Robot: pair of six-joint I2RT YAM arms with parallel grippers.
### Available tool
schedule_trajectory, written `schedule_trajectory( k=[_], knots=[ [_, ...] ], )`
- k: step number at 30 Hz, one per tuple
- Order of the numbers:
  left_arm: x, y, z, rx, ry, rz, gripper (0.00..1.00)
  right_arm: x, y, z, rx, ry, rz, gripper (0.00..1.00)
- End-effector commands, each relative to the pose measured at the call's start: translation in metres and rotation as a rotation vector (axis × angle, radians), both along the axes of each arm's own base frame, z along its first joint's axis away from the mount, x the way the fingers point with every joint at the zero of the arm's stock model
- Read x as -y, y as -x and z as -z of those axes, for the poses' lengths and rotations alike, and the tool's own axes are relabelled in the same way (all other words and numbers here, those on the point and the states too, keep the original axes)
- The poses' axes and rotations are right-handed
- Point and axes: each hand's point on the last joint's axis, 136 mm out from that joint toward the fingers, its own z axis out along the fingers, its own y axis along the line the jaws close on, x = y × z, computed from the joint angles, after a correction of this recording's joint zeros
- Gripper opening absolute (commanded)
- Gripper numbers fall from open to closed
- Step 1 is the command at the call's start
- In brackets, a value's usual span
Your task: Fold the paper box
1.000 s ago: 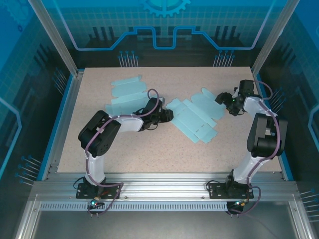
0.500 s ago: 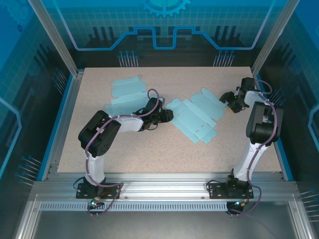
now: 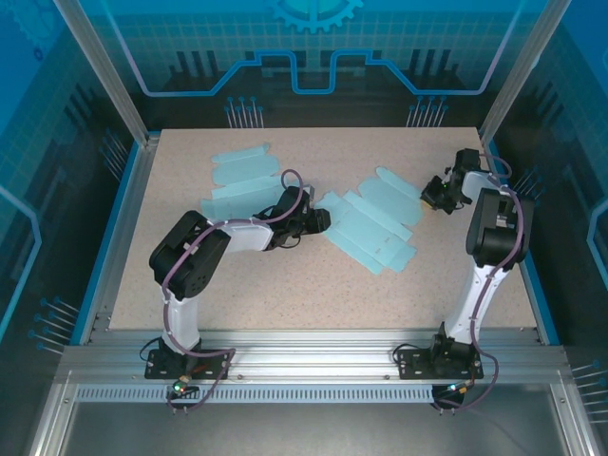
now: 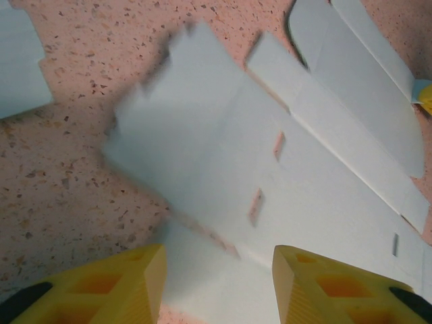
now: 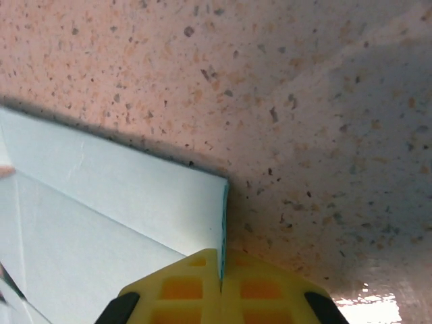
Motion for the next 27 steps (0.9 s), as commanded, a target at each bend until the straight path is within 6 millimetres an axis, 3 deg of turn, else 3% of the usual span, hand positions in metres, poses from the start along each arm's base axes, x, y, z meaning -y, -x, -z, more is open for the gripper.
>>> schedule_trajectory(
  k=[1,7,13,19,23,27],
  knots=[
    [0.001,0.003,-0.008,0.031,0.0,0.018,0.47,-0.007,-0.004,-0.028,0.07,-0.005,-0.034,0.0],
    [-0.006,0.0,-0.027,0.038,0.08,-0.008,0.55,-0.016,0.004,-0.097,0.225,0.012,-0.065,0.0],
    [-0.021,-0.001,-0.044,0.045,0.169,-0.032,0.7,-0.033,0.014,-0.151,0.349,0.0,-0.1,0.0],
    [-0.022,0.001,-0.05,0.098,0.247,0.029,0.8,-0.058,0.021,-0.204,0.474,-0.022,-0.164,0.0],
    [-0.023,-0.001,-0.057,0.126,0.394,0.052,0.82,-0.074,0.028,-0.243,0.562,-0.062,-0.206,0.0],
    [-0.018,0.003,-0.064,0.145,0.434,0.079,0.84,-0.087,0.037,-0.285,0.654,-0.072,-0.229,0.0]
  ],
)
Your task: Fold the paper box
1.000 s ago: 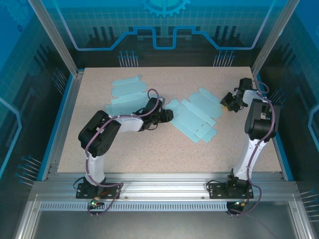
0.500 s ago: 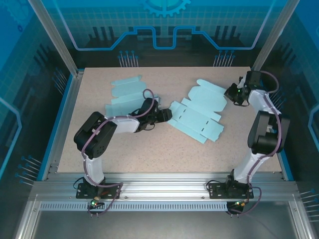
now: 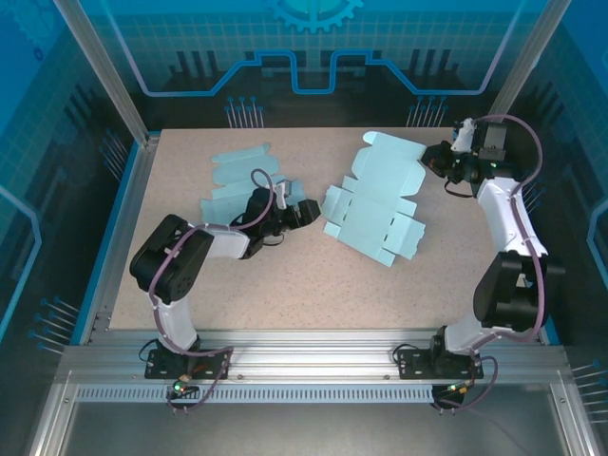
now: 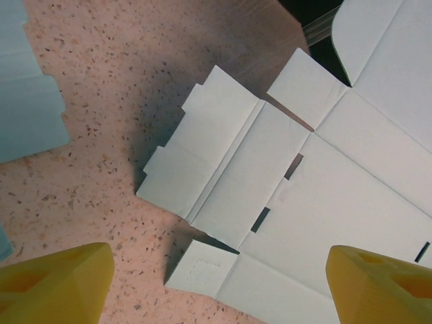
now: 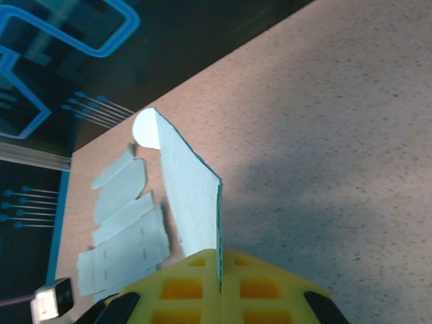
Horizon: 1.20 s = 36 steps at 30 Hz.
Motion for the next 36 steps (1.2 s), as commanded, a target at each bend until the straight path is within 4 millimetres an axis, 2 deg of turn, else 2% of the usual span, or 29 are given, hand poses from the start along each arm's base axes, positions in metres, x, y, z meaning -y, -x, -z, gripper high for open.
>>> schedule_trajectory(
  k=[1,7,15,19,27,30,36],
  knots=[
    [0.013,0.003,-0.023,0.065,0.096,0.061,0.85,-0.02,0.011,-0.064,0.145,-0.025,-0.054,0.0],
    [0.019,0.007,-0.039,0.105,0.144,0.094,0.87,-0.03,0.026,-0.122,0.262,-0.034,-0.048,0.0],
    [0.036,0.011,-0.061,0.185,0.285,0.167,0.92,-0.052,0.043,-0.181,0.361,-0.038,-0.102,0.0],
    [0.046,0.016,-0.068,0.217,0.284,0.206,0.93,-0.063,0.052,-0.204,0.407,-0.05,-0.13,0.0],
    [0.051,0.019,-0.095,0.289,0.386,0.233,0.96,-0.078,0.071,-0.236,0.485,-0.058,-0.154,0.0],
    [0.051,0.017,-0.102,0.307,0.437,0.23,0.97,-0.082,0.075,-0.243,0.501,-0.06,-0.154,0.0],
    [0.058,0.016,-0.113,0.344,0.43,0.238,0.97,-0.09,0.081,-0.253,0.522,-0.084,-0.171,0.0]
  ],
)
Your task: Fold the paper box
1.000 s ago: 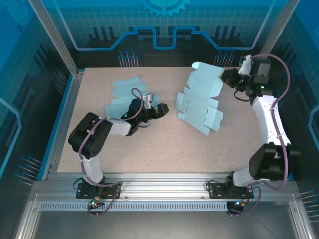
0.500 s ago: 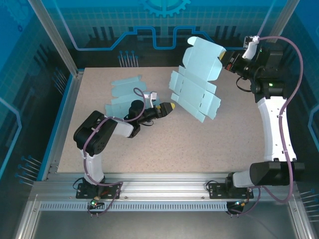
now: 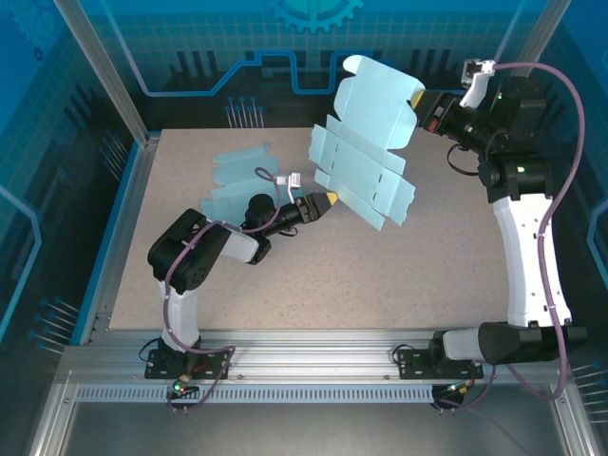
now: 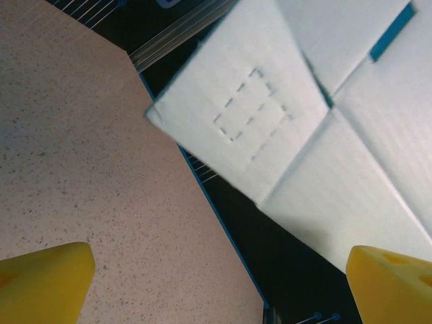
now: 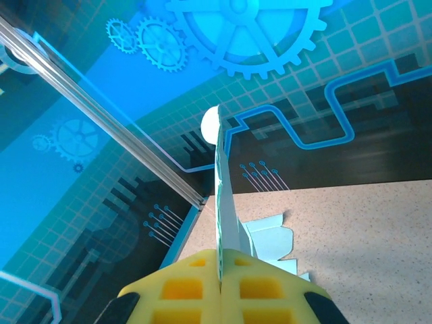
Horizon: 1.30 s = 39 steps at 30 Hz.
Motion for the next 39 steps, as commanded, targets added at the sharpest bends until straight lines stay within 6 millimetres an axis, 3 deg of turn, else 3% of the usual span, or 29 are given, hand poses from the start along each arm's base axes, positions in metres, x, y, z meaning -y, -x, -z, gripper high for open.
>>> schedule_trajectory(
  k=[1,11,19,22,27,34,39],
  knots=[
    [0.007,0.0,-0.034,0.097,0.066,0.018,0.97,-0.008,0.014,-0.025,0.054,-0.027,-0.019,0.0],
    [0.012,0.0,-0.081,0.167,0.14,0.037,0.96,-0.02,0.014,-0.017,0.05,-0.045,-0.037,0.0],
    [0.001,0.004,-0.091,0.185,0.146,-0.005,0.74,0.002,0.008,0.001,0.027,0.009,0.074,0.0],
    [-0.005,0.007,-0.094,0.196,0.143,-0.021,0.61,0.014,0.003,0.015,-0.002,0.007,0.108,0.0],
    [-0.013,0.01,-0.101,0.219,0.141,-0.045,0.4,0.032,-0.008,0.043,-0.065,-0.017,0.138,0.0],
    [-0.024,0.007,-0.094,0.199,0.132,-0.085,0.16,0.052,-0.016,0.078,-0.128,-0.043,0.168,0.0],
    [-0.034,0.006,-0.087,0.188,0.12,-0.107,0.03,0.07,-0.016,0.114,-0.188,-0.011,0.224,0.0]
  ],
)
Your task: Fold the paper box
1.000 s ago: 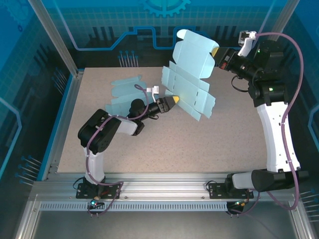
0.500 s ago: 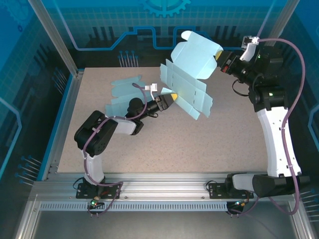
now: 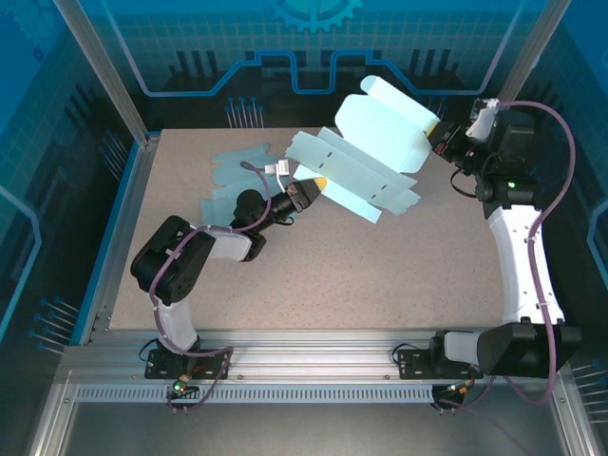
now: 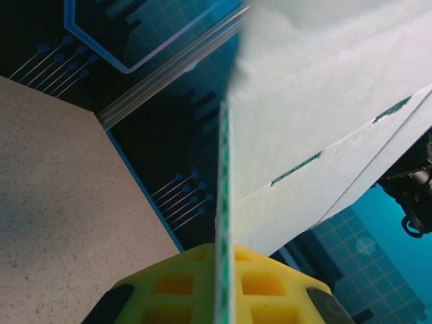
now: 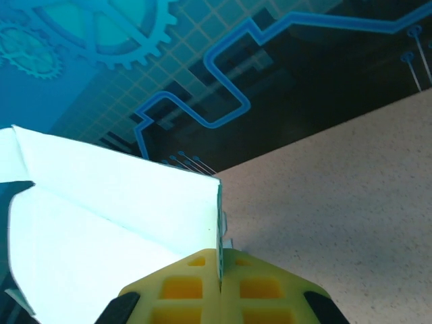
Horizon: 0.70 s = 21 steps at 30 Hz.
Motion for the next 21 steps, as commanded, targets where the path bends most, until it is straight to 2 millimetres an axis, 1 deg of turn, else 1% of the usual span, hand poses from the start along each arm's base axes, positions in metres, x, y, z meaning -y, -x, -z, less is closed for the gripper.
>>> schedule_trajectory(
  k=[1,4,5,7,8,9,10,11,12,13,16,19,21],
  knots=[
    [-0.015,0.005,-0.022,0.083,0.019,-0.034,0.01,0.011,0.005,0.012,0.001,0.015,0.016,0.0],
    [-0.024,0.004,-0.015,0.05,-0.004,-0.037,0.0,0.021,0.008,0.034,-0.041,0.043,0.042,0.0],
    [-0.028,0.003,-0.012,0.034,-0.024,-0.038,0.0,0.024,0.009,0.042,-0.058,0.063,0.048,0.03],
    [-0.032,0.006,-0.007,0.01,-0.085,-0.035,0.0,0.029,0.011,0.057,-0.092,0.108,0.056,0.16],
    [-0.032,0.007,-0.003,-0.006,-0.136,-0.03,0.0,0.031,0.012,0.062,-0.101,0.134,0.056,0.25],
    [-0.033,0.009,-0.004,0.001,-0.197,-0.026,0.0,0.032,0.014,0.066,-0.109,0.157,0.054,0.37],
    [-0.032,0.011,-0.001,-0.01,-0.269,-0.016,0.0,0.033,0.015,0.069,-0.113,0.174,0.05,0.48],
    [-0.032,0.013,0.003,-0.012,-0.373,-0.01,0.0,0.032,0.016,0.07,-0.11,0.194,0.037,0.6],
    [-0.035,0.016,0.01,-0.016,-0.483,-0.008,0.0,0.032,0.017,0.072,-0.111,0.209,0.026,0.66],
    [-0.038,0.019,0.013,-0.012,-0.568,-0.001,0.0,0.031,0.017,0.072,-0.109,0.222,0.019,0.68],
    [-0.051,0.027,0.009,0.03,-0.804,0.025,0.0,0.024,0.02,0.068,-0.077,0.259,-0.035,0.75],
    [-0.062,0.032,-0.004,0.083,-0.988,0.061,0.0,0.009,0.025,0.056,-0.007,0.311,-0.104,0.81],
    [-0.069,0.031,-0.019,0.134,-1.088,0.069,0.0,-0.006,0.029,0.045,0.065,0.365,-0.173,0.83]
  ],
)
